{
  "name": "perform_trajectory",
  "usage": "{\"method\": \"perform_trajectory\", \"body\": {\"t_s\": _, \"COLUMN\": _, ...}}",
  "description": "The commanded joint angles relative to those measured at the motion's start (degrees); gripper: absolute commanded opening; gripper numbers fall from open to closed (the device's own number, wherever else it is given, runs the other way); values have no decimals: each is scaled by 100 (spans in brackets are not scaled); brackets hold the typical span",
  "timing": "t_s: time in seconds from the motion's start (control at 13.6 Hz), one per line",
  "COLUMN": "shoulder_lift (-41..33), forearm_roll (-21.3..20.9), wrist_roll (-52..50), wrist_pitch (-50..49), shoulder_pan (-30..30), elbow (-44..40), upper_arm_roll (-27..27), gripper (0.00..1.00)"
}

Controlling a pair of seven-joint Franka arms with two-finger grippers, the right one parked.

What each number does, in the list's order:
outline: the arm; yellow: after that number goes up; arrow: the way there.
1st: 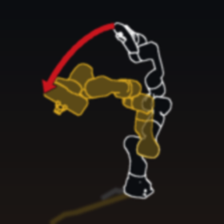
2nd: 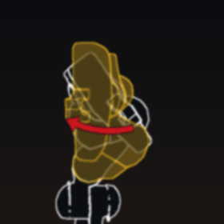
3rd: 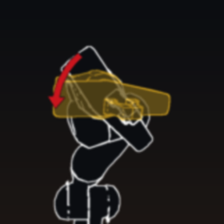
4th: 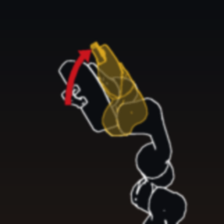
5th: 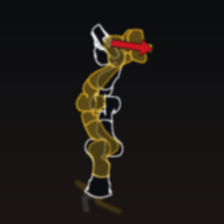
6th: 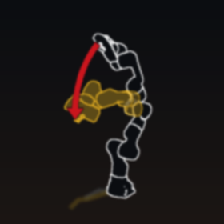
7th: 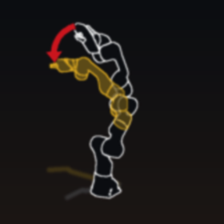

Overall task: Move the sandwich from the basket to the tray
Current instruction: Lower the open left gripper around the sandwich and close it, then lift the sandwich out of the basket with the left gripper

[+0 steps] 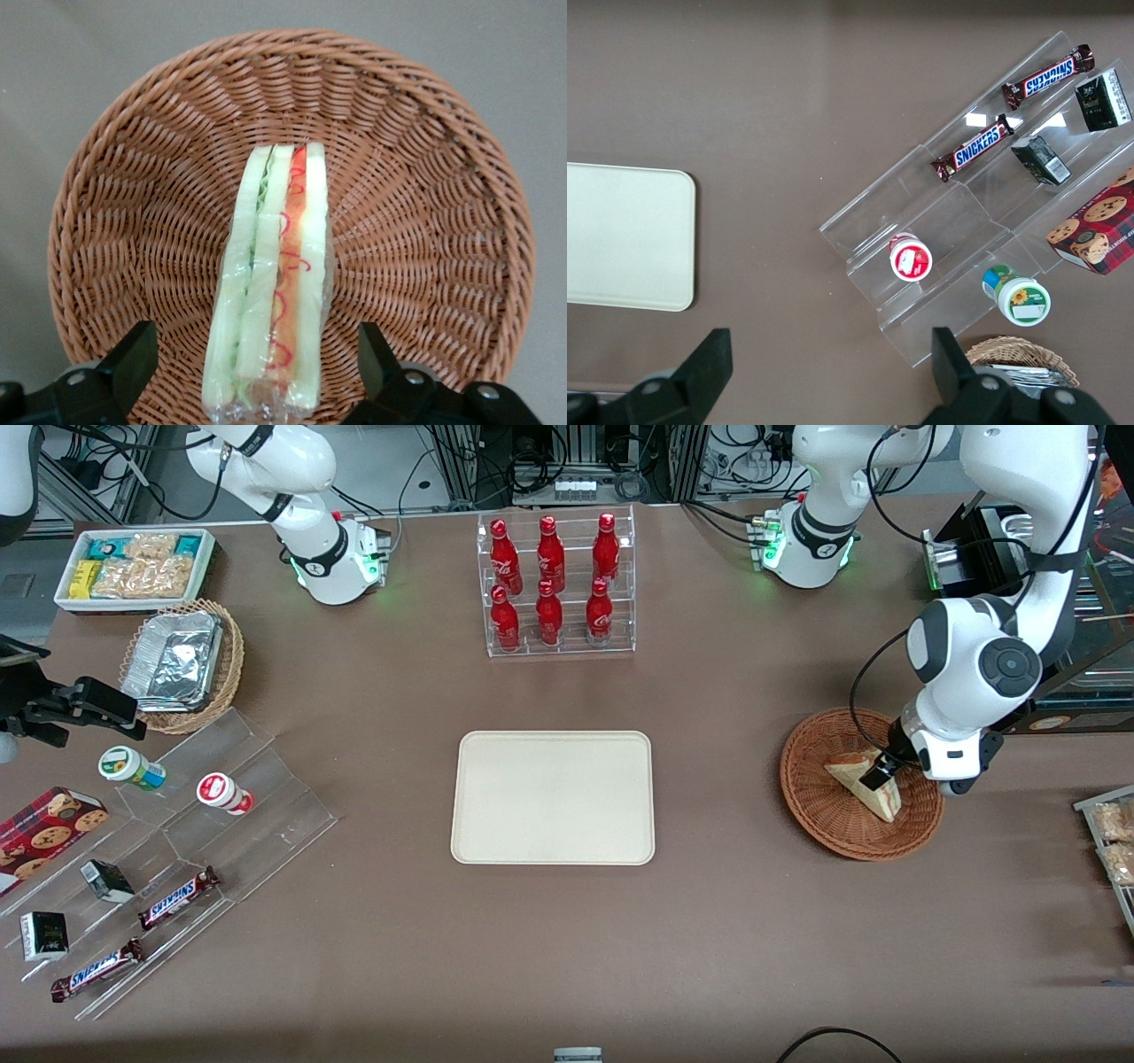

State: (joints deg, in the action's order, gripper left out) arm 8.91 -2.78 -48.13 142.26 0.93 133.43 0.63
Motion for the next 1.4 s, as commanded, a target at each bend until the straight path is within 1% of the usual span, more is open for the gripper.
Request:
{"method": "perform_trajectory", "body": {"t_s": 0.0, "shoulder_lift": 67, "forearm_roll": -118, "wrist_roll": -152, "wrist_pitch": 249, "shoulder_pan": 3, "elbow": 130, "upper_arm_roll": 16, "gripper": 100}}
{"method": "perform_trajectory", "body": {"t_s": 0.07, "shoulder_lift": 93, "forearm_roll": -118, "wrist_roll": -152, "wrist_pitch": 380, "shoulder_pan": 3, "elbow": 191, "upper_arm_roll": 16, "gripper": 100}}
{"method": "perform_trajectory", "body": {"t_s": 0.15, "shoulder_lift": 111, "forearm_roll": -109, "wrist_roll": -161, "wrist_pitch": 451, "shoulder_pan": 3, "elbow": 209, "upper_arm_roll": 16, "gripper": 97}}
{"method": "perform_trajectory", "body": {"t_s": 0.22, "shoulder_lift": 137, "forearm_roll": -100, "wrist_roll": -309, "wrist_pitch": 460, "shoulder_pan": 12, "elbow": 201, "upper_arm_roll": 8, "gripper": 80}}
{"method": "perform_trajectory", "body": {"t_s": 0.3, "shoulder_lift": 146, "forearm_roll": -100, "wrist_roll": -563, "wrist_pitch": 469, "shoulder_pan": 12, "elbow": 175, "upper_arm_roll": 8, "gripper": 53}}
{"method": "perform_trajectory", "body": {"t_s": 0.37, "shoulder_lift": 146, "forearm_roll": -100, "wrist_roll": -600, "wrist_pitch": 469, "shoulder_pan": -5, "elbow": 166, "upper_arm_roll": 16, "gripper": 32}}
{"method": "perform_trajectory", "body": {"t_s": 0.44, "shoulder_lift": 146, "forearm_roll": -100, "wrist_roll": -609, "wrist_pitch": 461, "shoulder_pan": -5, "elbow": 148, "upper_arm_roll": 16, "gripper": 15}}
{"method": "perform_trajectory", "body": {"t_s": 0.52, "shoulder_lift": 120, "forearm_roll": -109, "wrist_roll": -627, "wrist_pitch": 452, "shoulder_pan": -23, "elbow": 131, "upper_arm_roll": 16, "gripper": 2}}
{"method": "perform_trajectory", "body": {"t_s": 0.59, "shoulder_lift": 85, "forearm_roll": -109, "wrist_roll": -610, "wrist_pitch": 434, "shoulder_pan": -40, "elbow": 122, "upper_arm_roll": 16, "gripper": 0}}
{"method": "perform_trajectory", "body": {"t_s": 0.74, "shoulder_lift": -11, "forearm_roll": -126, "wrist_roll": -539, "wrist_pitch": 390, "shoulder_pan": -76, "elbow": 104, "upper_arm_roll": 16, "gripper": 0}}
{"method": "perform_trajectory", "body": {"t_s": 0.81, "shoulder_lift": -186, "forearm_roll": -187, "wrist_roll": -417, "wrist_pitch": 155, "shoulder_pan": -111, "elbow": 69, "upper_arm_roll": 25, "gripper": 0}}
{"method": "perform_trajectory", "body": {"t_s": 0.89, "shoulder_lift": -371, "forearm_roll": -327, "wrist_roll": -285, "wrist_pitch": -326, "shoulder_pan": -163, "elbow": -96, "upper_arm_roll": 34, "gripper": 0}}
{"method": "perform_trajectory", "body": {"t_s": 0.96, "shoulder_lift": -494, "forearm_roll": -355, "wrist_roll": -171, "wrist_pitch": -1000, "shoulder_pan": -216, "elbow": -394, "upper_arm_roll": 69, "gripper": 0}}
{"method": "perform_trajectory", "body": {"t_s": 1.11, "shoulder_lift": -566, "forearm_roll": -355, "wrist_roll": -91, "wrist_pitch": -2145, "shoulder_pan": -566, "elbow": -1157, "upper_arm_roll": 78, "gripper": 0}}
{"method": "perform_trajectory", "body": {"t_s": 1.33, "shoulder_lift": -540, "forearm_roll": -346, "wrist_roll": -161, "wrist_pitch": -3114, "shoulder_pan": -1181, "elbow": -2073, "upper_arm_roll": 78, "gripper": 0}}
